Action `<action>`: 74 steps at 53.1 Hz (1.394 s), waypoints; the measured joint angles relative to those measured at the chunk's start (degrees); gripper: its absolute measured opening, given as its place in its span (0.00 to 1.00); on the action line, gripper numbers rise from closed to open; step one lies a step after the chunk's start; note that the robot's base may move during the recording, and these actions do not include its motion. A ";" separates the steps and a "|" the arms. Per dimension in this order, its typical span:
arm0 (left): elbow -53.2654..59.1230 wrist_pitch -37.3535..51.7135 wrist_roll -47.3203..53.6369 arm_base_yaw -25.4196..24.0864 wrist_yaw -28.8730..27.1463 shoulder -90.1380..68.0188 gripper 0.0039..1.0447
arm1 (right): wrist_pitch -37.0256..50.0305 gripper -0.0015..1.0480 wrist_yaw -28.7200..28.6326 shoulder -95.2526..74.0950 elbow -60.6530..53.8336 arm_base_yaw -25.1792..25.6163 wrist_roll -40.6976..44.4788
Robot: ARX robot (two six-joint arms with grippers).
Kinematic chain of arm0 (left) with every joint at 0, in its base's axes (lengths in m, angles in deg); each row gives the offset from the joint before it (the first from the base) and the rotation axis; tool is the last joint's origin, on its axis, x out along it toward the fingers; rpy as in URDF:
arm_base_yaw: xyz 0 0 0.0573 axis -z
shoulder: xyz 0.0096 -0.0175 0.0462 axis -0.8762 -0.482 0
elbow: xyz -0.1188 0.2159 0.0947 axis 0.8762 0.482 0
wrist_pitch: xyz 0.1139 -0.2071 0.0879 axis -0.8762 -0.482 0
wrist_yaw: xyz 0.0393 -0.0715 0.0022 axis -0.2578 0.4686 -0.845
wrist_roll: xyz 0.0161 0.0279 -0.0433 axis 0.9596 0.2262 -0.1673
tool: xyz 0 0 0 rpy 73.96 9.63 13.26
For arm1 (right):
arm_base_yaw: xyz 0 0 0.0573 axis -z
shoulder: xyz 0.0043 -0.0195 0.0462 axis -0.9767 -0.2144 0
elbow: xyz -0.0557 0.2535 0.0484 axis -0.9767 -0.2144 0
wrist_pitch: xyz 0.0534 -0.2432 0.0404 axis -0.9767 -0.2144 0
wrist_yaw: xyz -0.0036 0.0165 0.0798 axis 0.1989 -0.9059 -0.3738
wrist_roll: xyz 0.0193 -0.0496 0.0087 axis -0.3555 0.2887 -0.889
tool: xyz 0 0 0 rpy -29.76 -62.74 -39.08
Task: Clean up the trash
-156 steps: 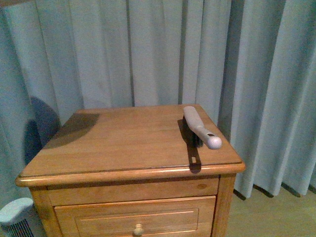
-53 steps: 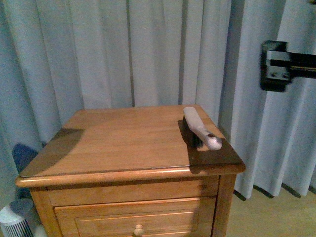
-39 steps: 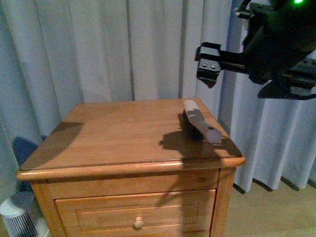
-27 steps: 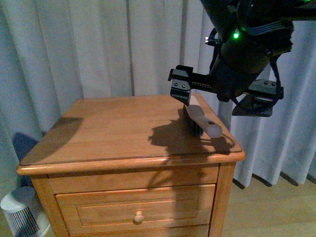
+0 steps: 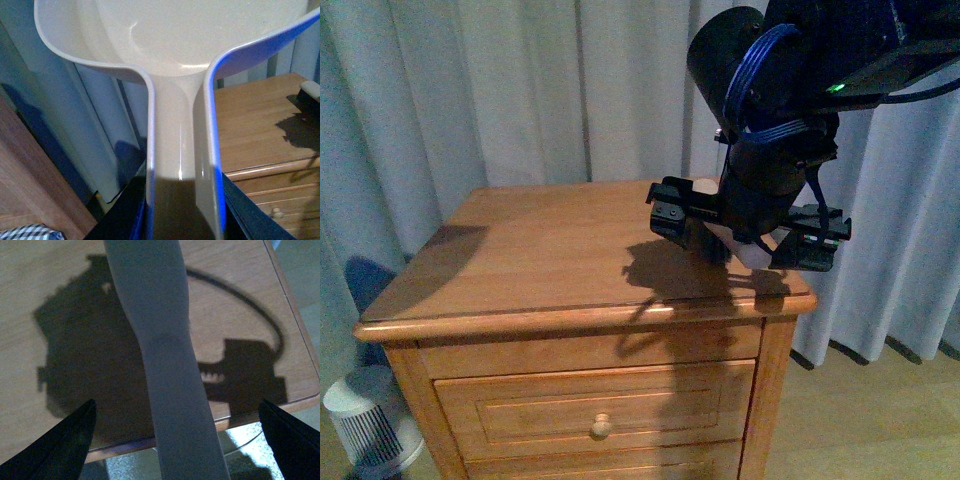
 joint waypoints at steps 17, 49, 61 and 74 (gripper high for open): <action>0.00 0.00 0.00 0.00 -0.02 0.00 0.26 | -0.17 0.61 -0.61 -0.44 0.09 -0.13 -0.26; 0.00 0.00 0.00 0.00 -0.02 0.00 0.26 | 2.84 0.19 -0.35 8.41 -3.32 1.16 4.28; 0.00 0.00 0.00 0.00 -0.02 0.00 0.26 | 15.61 0.19 3.43 27.02 -16.85 0.90 17.18; 0.00 0.00 0.00 0.00 0.00 0.00 0.26 | 20.96 0.19 6.10 49.51 -37.92 0.50 24.02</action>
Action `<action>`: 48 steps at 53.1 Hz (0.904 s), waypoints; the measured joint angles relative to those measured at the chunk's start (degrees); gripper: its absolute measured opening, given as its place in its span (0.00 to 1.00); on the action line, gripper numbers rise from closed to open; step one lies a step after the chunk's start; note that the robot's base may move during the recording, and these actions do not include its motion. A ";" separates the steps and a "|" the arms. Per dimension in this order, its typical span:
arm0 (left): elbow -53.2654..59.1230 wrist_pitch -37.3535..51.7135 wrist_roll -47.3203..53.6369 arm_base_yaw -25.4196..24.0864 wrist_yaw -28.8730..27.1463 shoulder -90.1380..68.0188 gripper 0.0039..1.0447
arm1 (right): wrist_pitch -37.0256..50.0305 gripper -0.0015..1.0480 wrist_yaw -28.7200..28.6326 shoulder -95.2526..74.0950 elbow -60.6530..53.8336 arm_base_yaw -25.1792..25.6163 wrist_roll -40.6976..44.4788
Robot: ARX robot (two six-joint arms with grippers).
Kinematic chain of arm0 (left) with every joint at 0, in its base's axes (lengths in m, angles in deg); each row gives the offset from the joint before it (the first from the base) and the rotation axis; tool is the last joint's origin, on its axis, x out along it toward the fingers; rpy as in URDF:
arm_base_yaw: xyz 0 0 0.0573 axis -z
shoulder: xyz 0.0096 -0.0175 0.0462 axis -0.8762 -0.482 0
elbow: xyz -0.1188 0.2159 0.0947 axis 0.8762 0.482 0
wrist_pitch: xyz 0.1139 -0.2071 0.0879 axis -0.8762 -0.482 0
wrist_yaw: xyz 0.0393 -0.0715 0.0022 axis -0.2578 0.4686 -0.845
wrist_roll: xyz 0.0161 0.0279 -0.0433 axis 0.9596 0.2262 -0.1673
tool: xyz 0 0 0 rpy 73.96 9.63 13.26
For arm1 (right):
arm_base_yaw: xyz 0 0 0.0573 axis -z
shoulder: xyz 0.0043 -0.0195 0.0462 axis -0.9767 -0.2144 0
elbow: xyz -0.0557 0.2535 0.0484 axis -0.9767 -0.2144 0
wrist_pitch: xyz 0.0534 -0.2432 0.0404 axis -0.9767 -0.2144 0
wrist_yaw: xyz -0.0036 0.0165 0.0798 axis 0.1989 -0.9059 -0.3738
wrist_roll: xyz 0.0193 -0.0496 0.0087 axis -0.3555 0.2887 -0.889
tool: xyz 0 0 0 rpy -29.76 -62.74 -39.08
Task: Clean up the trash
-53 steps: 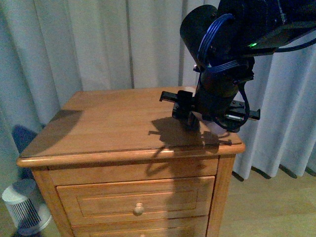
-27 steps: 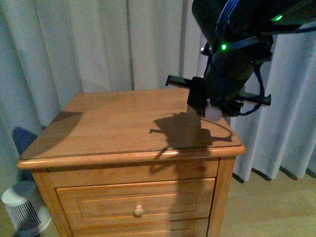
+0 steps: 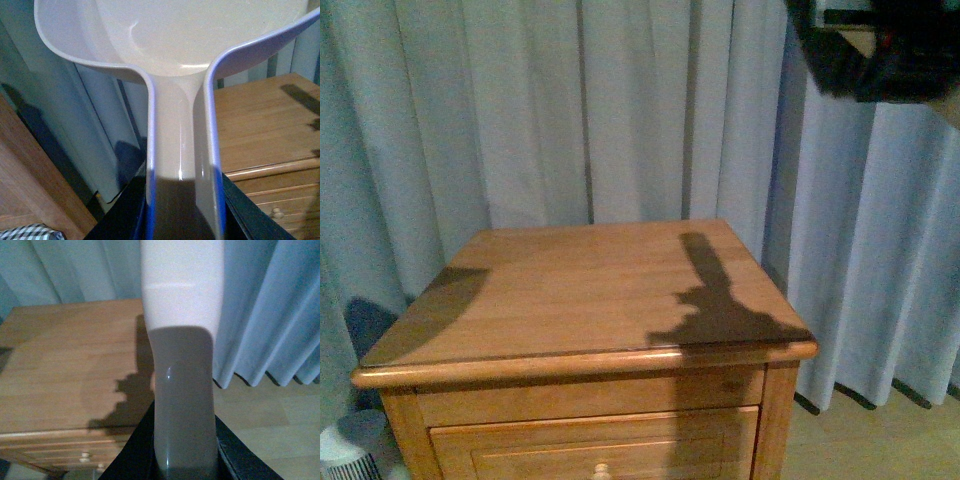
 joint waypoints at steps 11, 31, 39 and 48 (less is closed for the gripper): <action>0.00 0.00 0.00 0.00 -0.02 0.00 0.26 | -2.01 0.19 4.31 17.73 -13.81 -0.46 1.73; 0.00 0.00 0.00 0.00 -0.02 0.00 0.26 | -12.02 0.19 11.80 42.53 -24.90 -2.93 1.29; 0.00 0.00 0.00 0.00 -0.02 0.00 0.26 | -13.05 0.19 13.07 44.59 -26.86 -3.50 0.00; 0.00 0.00 0.00 0.00 -0.02 0.00 0.26 | -11.80 0.19 13.20 44.68 -27.91 -2.95 -0.17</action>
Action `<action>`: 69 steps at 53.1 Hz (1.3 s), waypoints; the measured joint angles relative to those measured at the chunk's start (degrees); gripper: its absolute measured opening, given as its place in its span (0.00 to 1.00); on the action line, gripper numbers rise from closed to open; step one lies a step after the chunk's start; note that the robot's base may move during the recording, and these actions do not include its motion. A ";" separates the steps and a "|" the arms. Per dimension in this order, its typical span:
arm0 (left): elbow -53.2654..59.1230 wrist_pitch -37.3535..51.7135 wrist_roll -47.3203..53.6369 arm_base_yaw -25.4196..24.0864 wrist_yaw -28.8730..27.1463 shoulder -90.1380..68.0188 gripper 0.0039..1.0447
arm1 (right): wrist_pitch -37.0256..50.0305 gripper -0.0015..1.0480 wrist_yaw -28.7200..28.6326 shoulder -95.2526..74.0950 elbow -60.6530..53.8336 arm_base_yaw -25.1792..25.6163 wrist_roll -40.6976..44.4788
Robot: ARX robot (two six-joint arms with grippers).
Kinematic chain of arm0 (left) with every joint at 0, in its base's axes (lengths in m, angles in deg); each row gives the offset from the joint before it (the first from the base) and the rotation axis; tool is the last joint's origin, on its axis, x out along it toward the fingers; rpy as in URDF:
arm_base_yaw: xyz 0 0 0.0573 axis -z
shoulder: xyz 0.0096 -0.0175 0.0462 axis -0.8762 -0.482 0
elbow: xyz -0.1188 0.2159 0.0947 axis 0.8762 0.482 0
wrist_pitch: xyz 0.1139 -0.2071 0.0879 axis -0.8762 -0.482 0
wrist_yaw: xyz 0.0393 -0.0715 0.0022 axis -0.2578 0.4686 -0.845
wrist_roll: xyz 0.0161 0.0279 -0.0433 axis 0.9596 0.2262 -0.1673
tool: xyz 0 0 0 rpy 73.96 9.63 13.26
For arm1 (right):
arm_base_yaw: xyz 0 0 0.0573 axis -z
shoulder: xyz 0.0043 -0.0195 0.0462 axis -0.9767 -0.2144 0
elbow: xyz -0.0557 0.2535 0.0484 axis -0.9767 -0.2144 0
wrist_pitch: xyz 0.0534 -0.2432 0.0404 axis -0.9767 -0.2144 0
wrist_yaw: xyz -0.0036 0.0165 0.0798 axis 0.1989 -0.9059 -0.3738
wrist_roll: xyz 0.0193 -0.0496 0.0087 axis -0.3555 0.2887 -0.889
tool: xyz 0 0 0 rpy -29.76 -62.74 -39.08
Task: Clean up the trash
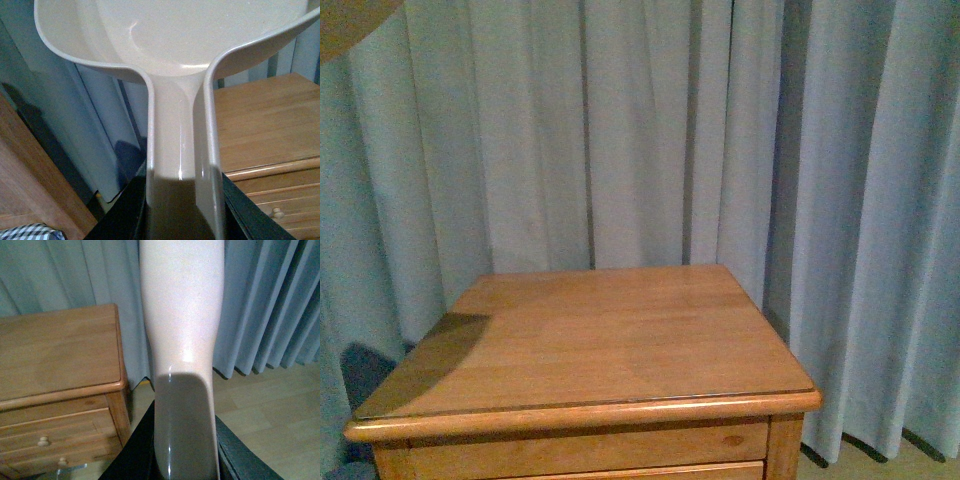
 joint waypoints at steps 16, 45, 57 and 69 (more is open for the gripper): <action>0.02 0.00 0.00 0.00 0.00 0.00 0.26 | 0.35 0.19 -0.20 0.09 -0.26 0.35 0.00; 0.09 -0.02 0.00 0.02 0.77 -0.02 0.26 | 0.35 0.19 0.09 0.44 -0.28 0.52 0.00; 0.15 -0.04 -0.13 -0.15 -0.24 0.35 0.26 | 0.46 0.19 -0.55 0.22 -0.46 0.39 0.02; 0.22 -0.07 -0.15 -0.17 0.35 0.24 0.26 | 0.46 0.19 -0.35 0.22 -0.46 0.44 0.02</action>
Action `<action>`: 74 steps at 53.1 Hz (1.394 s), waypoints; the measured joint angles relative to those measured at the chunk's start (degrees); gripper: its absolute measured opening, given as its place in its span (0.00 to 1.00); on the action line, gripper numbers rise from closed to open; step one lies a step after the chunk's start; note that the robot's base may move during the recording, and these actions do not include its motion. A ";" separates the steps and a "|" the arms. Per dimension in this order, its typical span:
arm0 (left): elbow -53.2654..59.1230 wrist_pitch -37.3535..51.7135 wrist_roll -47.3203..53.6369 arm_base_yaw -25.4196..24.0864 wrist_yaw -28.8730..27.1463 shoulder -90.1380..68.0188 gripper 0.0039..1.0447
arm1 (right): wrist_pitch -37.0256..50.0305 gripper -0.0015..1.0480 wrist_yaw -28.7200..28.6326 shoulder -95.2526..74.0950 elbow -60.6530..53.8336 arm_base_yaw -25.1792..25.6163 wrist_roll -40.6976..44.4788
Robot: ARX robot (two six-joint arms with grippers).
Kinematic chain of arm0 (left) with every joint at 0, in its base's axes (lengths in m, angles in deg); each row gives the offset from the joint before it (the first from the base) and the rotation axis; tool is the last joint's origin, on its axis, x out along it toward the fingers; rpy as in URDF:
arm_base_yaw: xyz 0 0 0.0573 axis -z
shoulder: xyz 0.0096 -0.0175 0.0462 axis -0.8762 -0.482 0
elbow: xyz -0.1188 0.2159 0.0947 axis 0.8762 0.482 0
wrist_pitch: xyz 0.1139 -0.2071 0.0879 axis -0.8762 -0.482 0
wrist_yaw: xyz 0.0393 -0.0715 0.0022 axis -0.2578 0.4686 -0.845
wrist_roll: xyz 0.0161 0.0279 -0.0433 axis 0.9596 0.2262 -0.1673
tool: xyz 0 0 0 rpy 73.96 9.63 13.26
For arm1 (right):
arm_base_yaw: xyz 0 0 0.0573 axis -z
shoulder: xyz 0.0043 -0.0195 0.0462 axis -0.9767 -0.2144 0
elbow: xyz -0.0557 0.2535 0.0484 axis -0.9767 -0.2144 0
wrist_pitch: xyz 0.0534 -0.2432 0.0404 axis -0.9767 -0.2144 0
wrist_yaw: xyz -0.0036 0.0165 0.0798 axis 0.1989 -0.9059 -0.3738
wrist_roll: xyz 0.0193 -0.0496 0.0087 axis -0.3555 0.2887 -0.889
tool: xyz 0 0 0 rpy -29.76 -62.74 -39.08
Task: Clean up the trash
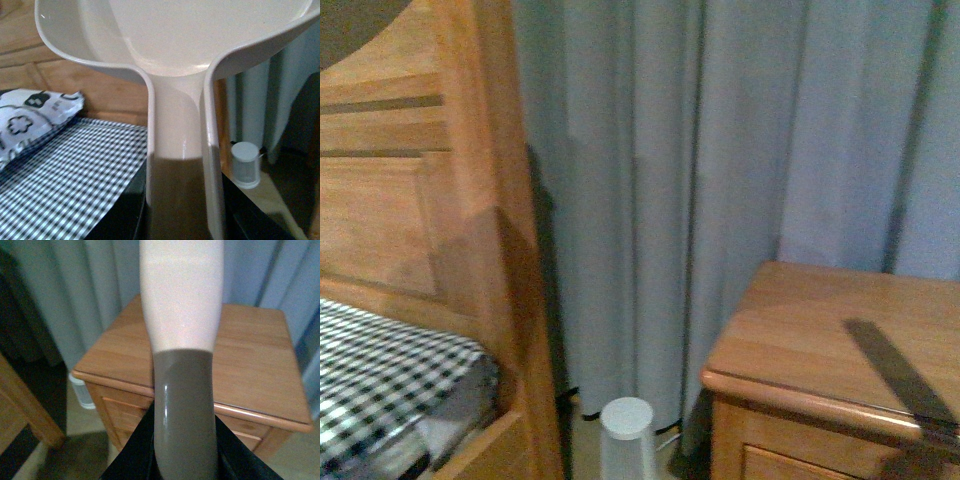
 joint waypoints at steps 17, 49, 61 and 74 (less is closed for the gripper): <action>0.04 -0.02 -0.02 -0.02 -0.13 0.04 0.26 | 0.00 0.19 0.00 0.02 -0.02 0.00 0.00; 0.09 -0.02 -0.02 -0.07 -0.17 0.13 0.26 | 0.11 0.19 0.00 0.09 -0.07 0.02 0.00; 0.13 -0.04 -0.02 -0.09 -0.37 -0.02 0.26 | 0.13 0.19 0.04 0.04 -0.09 0.02 0.00; 0.15 -0.02 -0.26 -0.13 -1.11 0.46 0.26 | 0.13 0.19 -0.61 -0.52 -0.13 -0.15 0.17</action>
